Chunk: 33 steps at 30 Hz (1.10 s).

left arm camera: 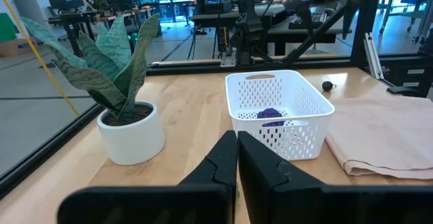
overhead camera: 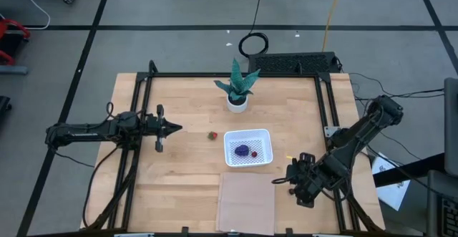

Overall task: Pick and placing Produce into tupperware
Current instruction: Put the black cherry into the basket

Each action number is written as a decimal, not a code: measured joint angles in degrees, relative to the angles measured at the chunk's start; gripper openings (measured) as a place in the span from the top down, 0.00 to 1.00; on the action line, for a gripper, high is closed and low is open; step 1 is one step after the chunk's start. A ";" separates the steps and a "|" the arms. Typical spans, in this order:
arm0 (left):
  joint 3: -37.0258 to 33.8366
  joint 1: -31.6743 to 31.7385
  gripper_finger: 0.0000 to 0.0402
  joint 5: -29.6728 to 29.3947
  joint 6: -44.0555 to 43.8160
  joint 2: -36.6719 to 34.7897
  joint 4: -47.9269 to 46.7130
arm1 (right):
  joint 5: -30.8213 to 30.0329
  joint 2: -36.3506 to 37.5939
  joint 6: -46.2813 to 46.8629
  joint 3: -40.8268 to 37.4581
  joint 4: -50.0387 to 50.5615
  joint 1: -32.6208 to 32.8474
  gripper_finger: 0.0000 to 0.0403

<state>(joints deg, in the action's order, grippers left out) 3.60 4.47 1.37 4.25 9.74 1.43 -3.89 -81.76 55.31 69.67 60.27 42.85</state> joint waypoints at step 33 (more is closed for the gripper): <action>0.00 0.00 0.96 0.00 -0.02 0.01 0.00 | 6.82 -0.02 8.53 -24.11 -30.15 -0.92 0.27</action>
<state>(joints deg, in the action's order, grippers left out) 3.60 4.47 1.37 4.23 9.75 1.43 2.93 -81.78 63.83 45.56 30.12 41.93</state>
